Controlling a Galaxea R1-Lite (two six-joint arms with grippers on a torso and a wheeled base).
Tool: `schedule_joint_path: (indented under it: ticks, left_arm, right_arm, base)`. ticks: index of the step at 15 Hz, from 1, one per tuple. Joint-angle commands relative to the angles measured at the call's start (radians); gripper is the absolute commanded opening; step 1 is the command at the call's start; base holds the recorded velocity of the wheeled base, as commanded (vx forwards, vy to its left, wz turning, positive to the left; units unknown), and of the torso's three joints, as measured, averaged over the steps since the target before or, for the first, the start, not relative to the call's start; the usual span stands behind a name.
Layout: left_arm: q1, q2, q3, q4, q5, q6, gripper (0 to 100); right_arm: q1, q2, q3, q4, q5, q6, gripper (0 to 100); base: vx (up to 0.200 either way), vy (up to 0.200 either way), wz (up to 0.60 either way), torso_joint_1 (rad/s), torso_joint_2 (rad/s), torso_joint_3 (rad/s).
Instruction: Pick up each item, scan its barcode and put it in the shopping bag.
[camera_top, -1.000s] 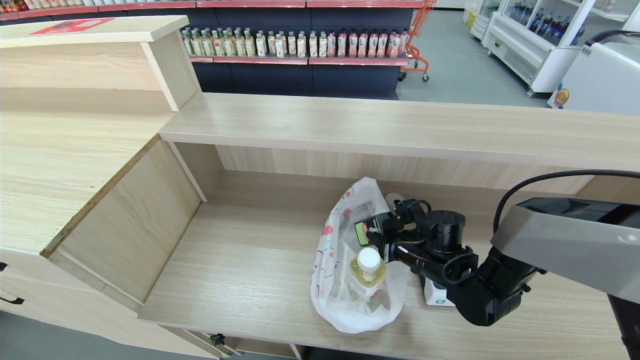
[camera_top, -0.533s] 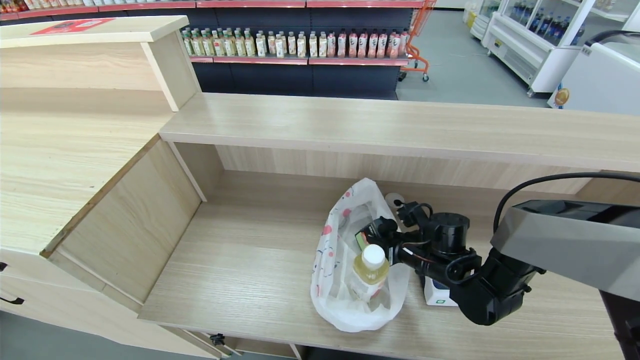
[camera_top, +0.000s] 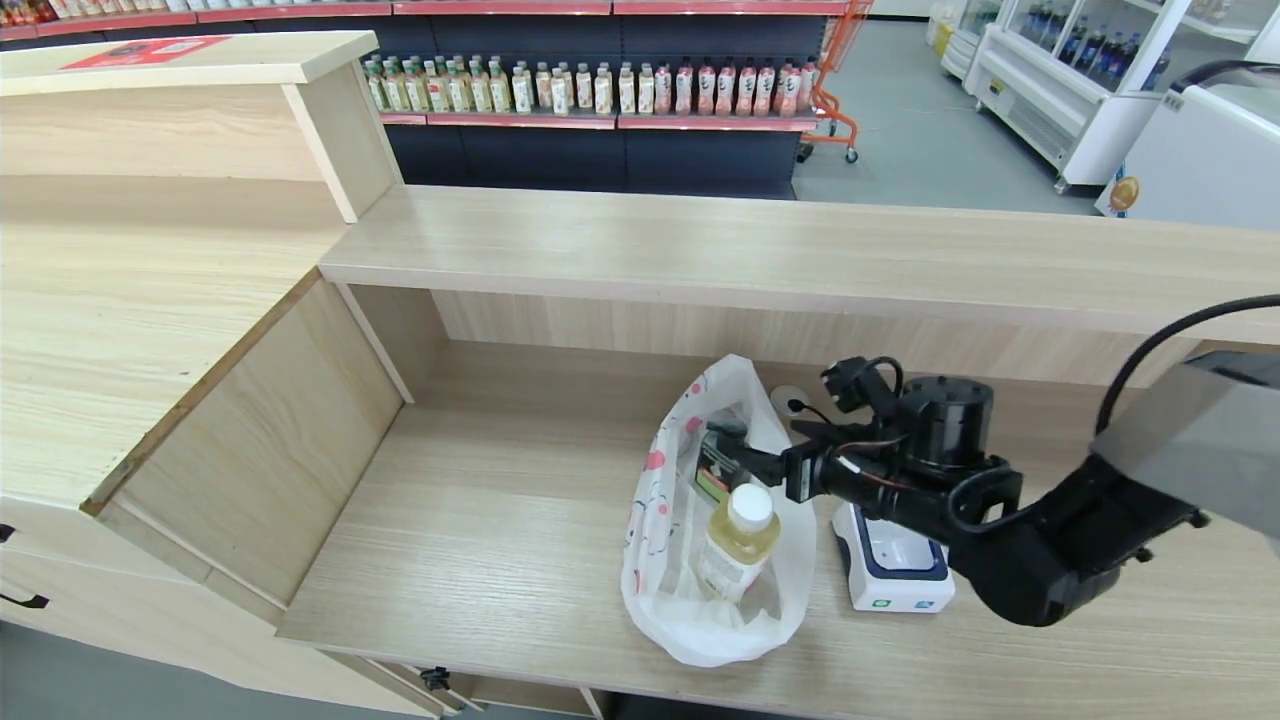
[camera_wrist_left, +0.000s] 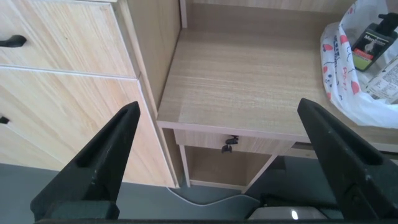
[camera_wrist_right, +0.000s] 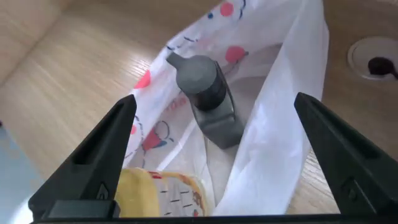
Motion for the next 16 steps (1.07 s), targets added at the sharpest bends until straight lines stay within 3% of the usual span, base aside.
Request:
schedule_joint_path:
  ticks: [1, 3, 6, 7, 8, 10, 15, 16]
  left_arm:
    - [0.0, 0.0, 0.0, 0.0, 0.001, 0.0, 100]
    - [0.0, 0.0, 0.0, 0.0, 0.001, 0.0, 100]
    - [0.0, 0.002, 0.0, 0.0, 0.001, 0.0, 100]
    - [0.0, 0.0, 0.0, 0.0, -0.001, 0.0, 100]
    - [0.0, 0.002, 0.0, 0.0, 0.001, 0.0, 100]
    - [0.0, 0.002, 0.0, 0.0, -0.001, 0.0, 100]
    - [0.0, 0.0, 0.0, 0.0, -0.001, 0.0, 100]
    - [0.0, 0.0, 0.0, 0.0, 0.001, 0.0, 100]
  right_arm:
    - [-0.03, -0.323, 0.086, 0.141, 0.042, 0.024, 100]
    - [-0.07, -0.501, 0.127, 0.277, 0.041, 0.026, 100]
    - [-0.139, -0.805, 0.187, 0.618, 0.009, -0.009, 100]
    - [-0.162, -0.975, 0.245, 0.782, -0.076, -0.051, 100]
    - [-0.166, -1.098, 0.307, 0.84, -0.139, -0.054, 100]
    - [-0.205, -1.284, 0.451, 0.851, -0.205, -0.055, 100]
    - [-0.329, -1.693, 0.767, 0.856, -0.194, -0.123, 100]
    - [-0.349, -1.781, 0.779, 0.874, -0.182, -0.138, 100]
  base:
    - [0.0, 0.0, 0.0, 0.0, 0.0, 0.0]
    - [0.0, 0.0, 0.0, 0.0, 0.0, 0.0]
    - [0.0, 0.0, 0.0, 0.0, 0.0, 0.0]
    - [0.0, 0.0, 0.0, 0.0, 0.0, 0.0]
    - [0.0, 0.0, 0.0, 0.0, 0.0, 0.0]
    - [0.0, 0.0, 0.0, 0.0, 0.0, 0.0]
    - [0.0, 0.0, 0.0, 0.0, 0.0, 0.0]
    - [0.0, 0.0, 0.0, 0.0, 0.0, 0.0]
